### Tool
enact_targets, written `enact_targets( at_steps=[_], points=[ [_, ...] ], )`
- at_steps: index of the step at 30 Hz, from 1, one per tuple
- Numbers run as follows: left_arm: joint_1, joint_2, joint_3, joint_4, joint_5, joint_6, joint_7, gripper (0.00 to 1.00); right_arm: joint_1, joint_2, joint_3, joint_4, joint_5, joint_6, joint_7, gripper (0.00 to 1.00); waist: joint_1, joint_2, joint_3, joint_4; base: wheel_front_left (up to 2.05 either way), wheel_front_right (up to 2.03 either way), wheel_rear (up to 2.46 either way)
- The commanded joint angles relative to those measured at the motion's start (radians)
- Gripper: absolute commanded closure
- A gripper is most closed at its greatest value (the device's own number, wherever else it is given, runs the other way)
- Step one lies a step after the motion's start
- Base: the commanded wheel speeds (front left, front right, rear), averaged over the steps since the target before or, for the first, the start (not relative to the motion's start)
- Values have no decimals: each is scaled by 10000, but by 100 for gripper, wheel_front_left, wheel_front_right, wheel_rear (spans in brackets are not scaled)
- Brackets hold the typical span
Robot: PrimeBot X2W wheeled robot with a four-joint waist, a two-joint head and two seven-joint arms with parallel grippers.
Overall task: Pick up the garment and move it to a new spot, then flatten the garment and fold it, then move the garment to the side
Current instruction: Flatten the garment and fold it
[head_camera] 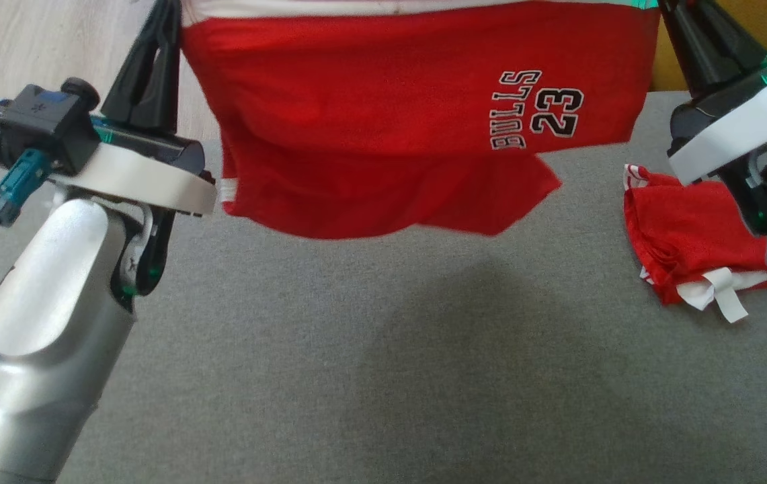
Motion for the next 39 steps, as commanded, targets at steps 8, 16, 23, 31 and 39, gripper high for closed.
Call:
enact_targets(
  at_steps=[8, 16, 23, 31, 39],
  points=[
    [-242, 283, 579, -936, -169, 285, -334, 100, -93, 33, -117, 27, -398, -9, -279, 100, 1, -1, -106, 47, 0, 0, 0],
    [398, 592, 670, -2279, -388, 549, -7, 100, 752, -156, -691, -979, -562, -9, 163, 100, 1, -1, 11, 108, 0, 0, 0],
    [-169, 637, 719, -2456, -586, 531, 551, 100, 473, -65, -1039, -1348, -653, -9, 916, 100, 1, -1, 885, 33, 0, 0, 0],
    [-2724, 290, 760, -380, -456, -215, 457, 100, -2085, -142, -40, 463, -864, -9, 697, 100, 1, -1, 2584, -188, 0, 0, 0],
    [-5451, -423, 870, 2388, -91, -874, -791, 100, -5313, 654, 244, 3870, -1734, -9, -1510, 100, 1, -1, 3462, -397, 0, 0, 0]
  ],
)
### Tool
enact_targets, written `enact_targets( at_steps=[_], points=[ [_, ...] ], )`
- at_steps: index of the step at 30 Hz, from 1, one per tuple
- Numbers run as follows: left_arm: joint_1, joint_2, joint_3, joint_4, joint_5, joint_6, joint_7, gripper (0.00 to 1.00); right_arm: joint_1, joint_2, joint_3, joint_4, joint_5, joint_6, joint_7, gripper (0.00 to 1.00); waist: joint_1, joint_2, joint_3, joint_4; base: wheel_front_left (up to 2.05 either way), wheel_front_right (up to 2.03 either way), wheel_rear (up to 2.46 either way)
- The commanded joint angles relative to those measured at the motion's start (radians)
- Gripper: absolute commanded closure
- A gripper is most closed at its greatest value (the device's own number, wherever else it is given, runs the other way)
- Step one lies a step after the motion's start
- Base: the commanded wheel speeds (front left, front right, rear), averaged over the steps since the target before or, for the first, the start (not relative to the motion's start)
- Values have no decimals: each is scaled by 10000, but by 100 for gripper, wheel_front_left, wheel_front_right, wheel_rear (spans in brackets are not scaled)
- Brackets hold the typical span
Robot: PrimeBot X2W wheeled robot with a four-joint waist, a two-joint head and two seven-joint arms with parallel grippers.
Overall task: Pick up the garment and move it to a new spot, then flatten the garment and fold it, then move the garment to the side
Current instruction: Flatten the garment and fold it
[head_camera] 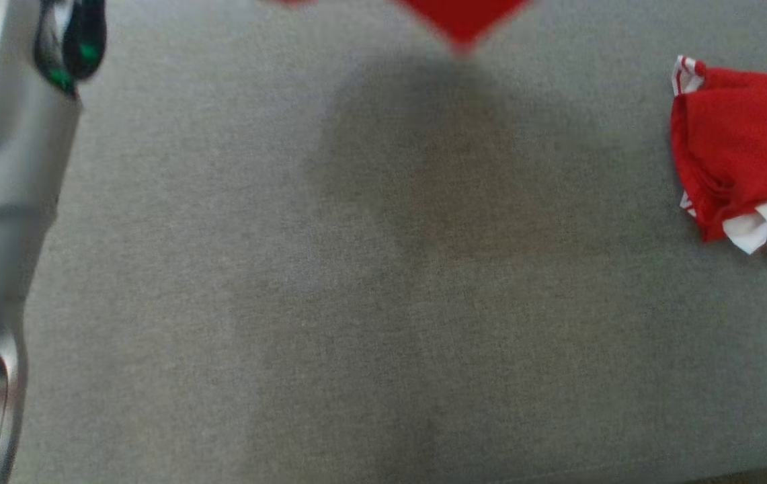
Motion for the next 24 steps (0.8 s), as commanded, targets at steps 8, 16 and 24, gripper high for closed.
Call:
enact_targets(
  at_steps=[8, 16, 24],
  points=[
    [-700, -316, 569, 999, 289, -541, -640, 100, -453, 560, -209, 2007, -650, -9, -1557, 100, -5, 0, 198, 81, 0, 0, 0],
    [1993, -649, 396, 830, 624, -955, -656, 100, 1543, 330, 1156, 3103, 401, -9, -1591, 100, -5, 0, -367, 441, 0, 0, 0],
    [4903, -447, 109, 232, 421, -1064, -657, 100, 3354, -884, 3235, 2509, 2352, -9, -452, 100, -5, 0, -1219, 670, 0, 0, 0]
  ],
)
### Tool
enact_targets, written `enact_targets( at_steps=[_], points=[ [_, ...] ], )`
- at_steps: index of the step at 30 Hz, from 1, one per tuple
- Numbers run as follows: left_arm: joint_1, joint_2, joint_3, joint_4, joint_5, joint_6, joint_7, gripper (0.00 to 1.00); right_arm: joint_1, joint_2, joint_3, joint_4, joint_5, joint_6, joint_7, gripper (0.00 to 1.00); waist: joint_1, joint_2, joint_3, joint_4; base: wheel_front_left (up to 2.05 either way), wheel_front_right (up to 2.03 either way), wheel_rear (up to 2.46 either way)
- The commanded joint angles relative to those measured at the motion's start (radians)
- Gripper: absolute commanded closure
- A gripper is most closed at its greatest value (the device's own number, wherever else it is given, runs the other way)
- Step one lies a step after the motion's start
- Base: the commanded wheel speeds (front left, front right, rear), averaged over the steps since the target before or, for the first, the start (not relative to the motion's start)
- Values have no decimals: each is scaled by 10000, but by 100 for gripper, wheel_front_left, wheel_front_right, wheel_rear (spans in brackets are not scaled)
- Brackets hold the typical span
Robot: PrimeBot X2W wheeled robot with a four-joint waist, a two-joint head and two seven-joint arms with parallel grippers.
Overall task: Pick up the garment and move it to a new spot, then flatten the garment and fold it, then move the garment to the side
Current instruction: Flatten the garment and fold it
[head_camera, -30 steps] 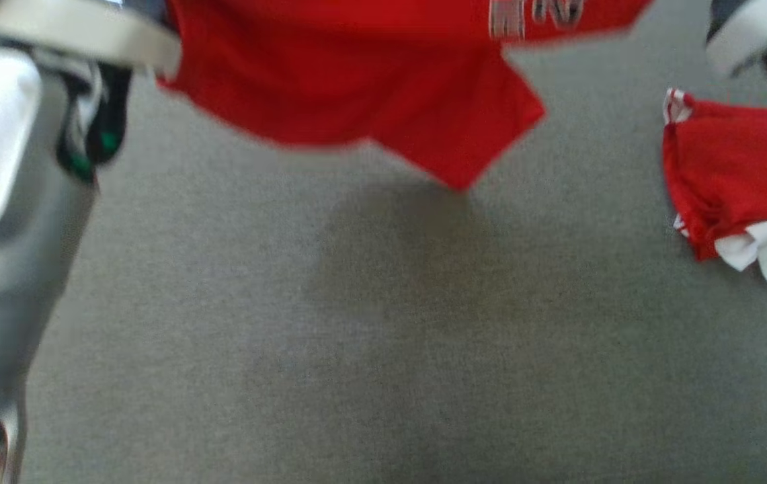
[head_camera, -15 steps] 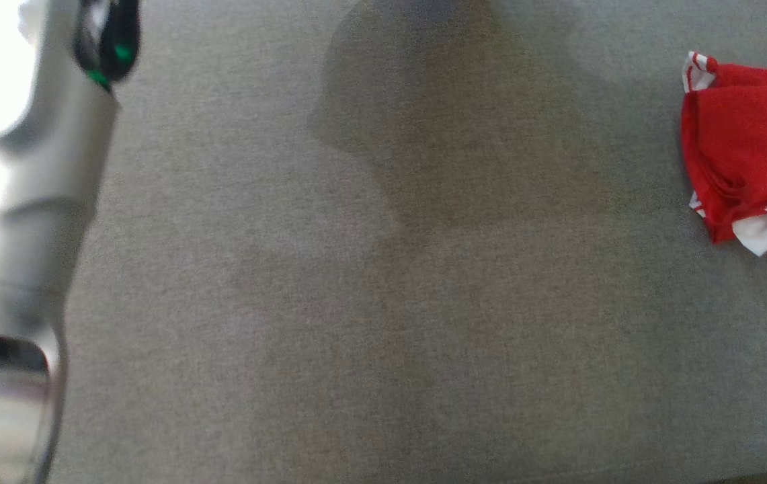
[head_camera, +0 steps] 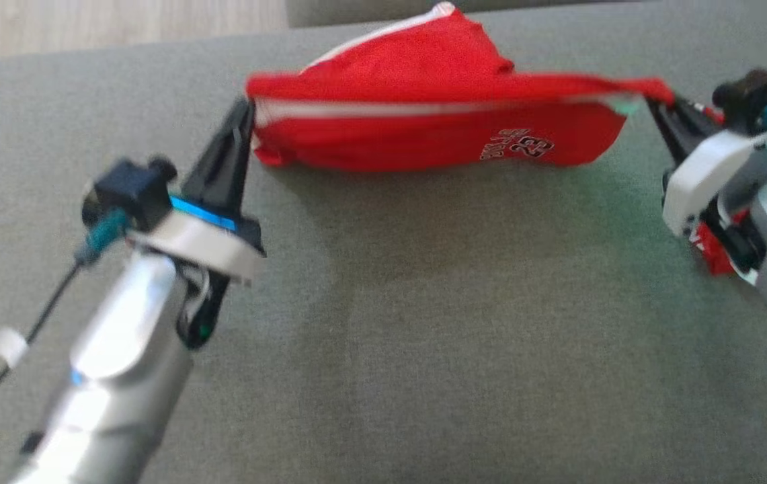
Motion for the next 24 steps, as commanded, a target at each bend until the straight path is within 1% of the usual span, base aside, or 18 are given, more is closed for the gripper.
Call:
enact_targets(
  at_steps=[1, 6, 12, 16, 24],
  points=[
    [-154, 478, 364, -368, -74, 29, -50, 100, 184, -420, 112, -262, 241, -9, 117, 100, 2, 0, -265, 76, 0, 0, 0],
    [1127, 629, 12, -778, -278, 22, -50, 100, 999, -1397, 1095, -1175, 1464, -9, 933, 100, 2, 0, -788, 104, 0, 0, 0],
    [2265, 861, -463, -1255, -377, 20, -50, 100, 1873, -2303, 1949, -2182, 2641, -9, 1779, 100, 2, 0, -1307, 60, 0, 0, 0],
    [2893, 924, -635, -1601, -405, 64, -49, 100, 2423, -2823, 2279, -2704, 3231, -9, 2226, 100, 2, 0, -1666, 28, 0, 0, 0],
    [3957, 1137, -895, -2554, -443, 360, 125, 100, 3521, -3737, 2591, -4001, 4318, -9, 2997, 100, 2, 0, -2216, -69, 0, 0, 0]
  ],
)
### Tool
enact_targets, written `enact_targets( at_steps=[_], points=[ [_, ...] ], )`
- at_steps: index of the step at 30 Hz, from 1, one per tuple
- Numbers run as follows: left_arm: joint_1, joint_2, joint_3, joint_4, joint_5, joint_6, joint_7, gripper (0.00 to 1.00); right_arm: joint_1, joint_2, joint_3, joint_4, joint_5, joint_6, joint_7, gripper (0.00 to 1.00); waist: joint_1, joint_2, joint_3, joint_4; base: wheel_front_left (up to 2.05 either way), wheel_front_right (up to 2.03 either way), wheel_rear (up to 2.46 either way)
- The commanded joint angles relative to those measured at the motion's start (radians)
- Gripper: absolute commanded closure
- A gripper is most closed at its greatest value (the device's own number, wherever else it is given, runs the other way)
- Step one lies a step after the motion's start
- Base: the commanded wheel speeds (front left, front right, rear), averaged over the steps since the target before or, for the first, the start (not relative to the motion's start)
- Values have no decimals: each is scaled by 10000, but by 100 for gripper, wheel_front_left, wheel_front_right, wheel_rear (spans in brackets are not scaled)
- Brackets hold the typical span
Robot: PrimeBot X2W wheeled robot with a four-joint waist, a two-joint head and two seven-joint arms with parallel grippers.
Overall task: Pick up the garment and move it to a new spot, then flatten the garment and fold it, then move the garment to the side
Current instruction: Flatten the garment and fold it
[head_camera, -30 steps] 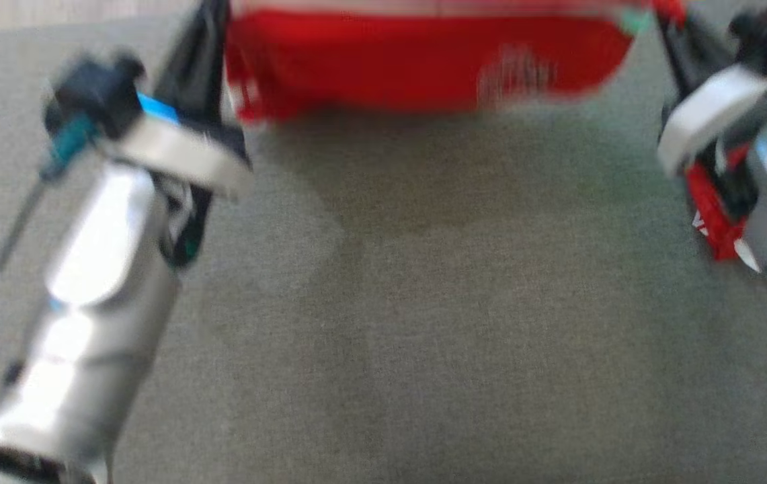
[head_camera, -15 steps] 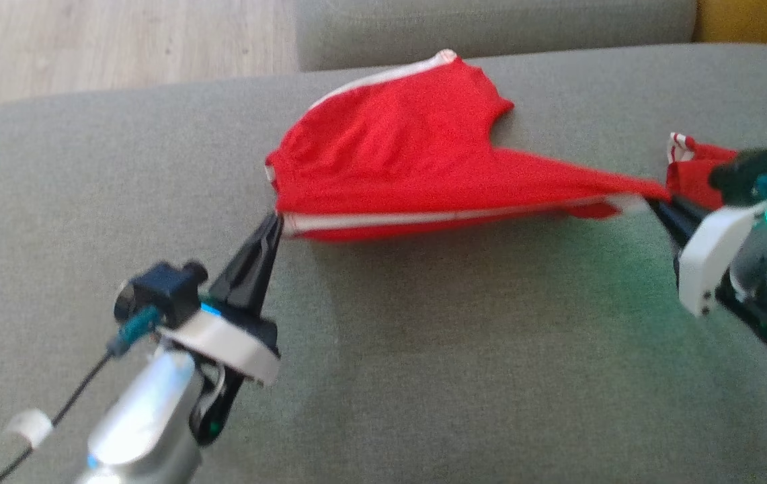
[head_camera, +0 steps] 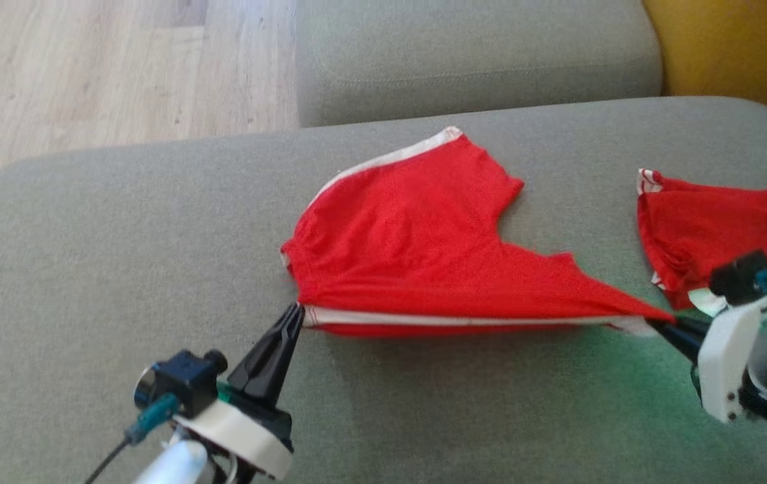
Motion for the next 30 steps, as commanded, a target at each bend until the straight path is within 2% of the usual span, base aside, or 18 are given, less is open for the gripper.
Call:
enact_targets(
  at_steps=[1, 7, 14, 22, 30],
  points=[
    [-137, 421, 395, -602, -84, 182, 77, 100, 220, -735, -120, -419, 185, -9, 70, 100, 2, -1, -90, -55, 0, 0, 0],
    [317, 657, 332, -1511, -124, 443, 386, 100, 477, -1115, -385, -1056, 341, -9, 104, 100, 2, -1, -79, -96, 0, 0, 0],
    [90, 679, 450, -2010, -164, 726, 648, 100, 240, -961, -1009, -1174, -59, -9, -82, 100, 2, -1, 208, 25, 0, 0, 0],
    [-1079, 329, 764, -1459, -188, 898, 629, 100, -731, -478, -1998, -835, -820, -9, -201, 100, 2, -1, 1152, 394, 0, 0, 0],
    [-2527, -103, 808, -495, -126, 796, 755, 100, -2059, -55, -2425, -302, -1416, -9, 170, 100, 2, -1, 2305, 907, 0, 0, 0]
  ],
)
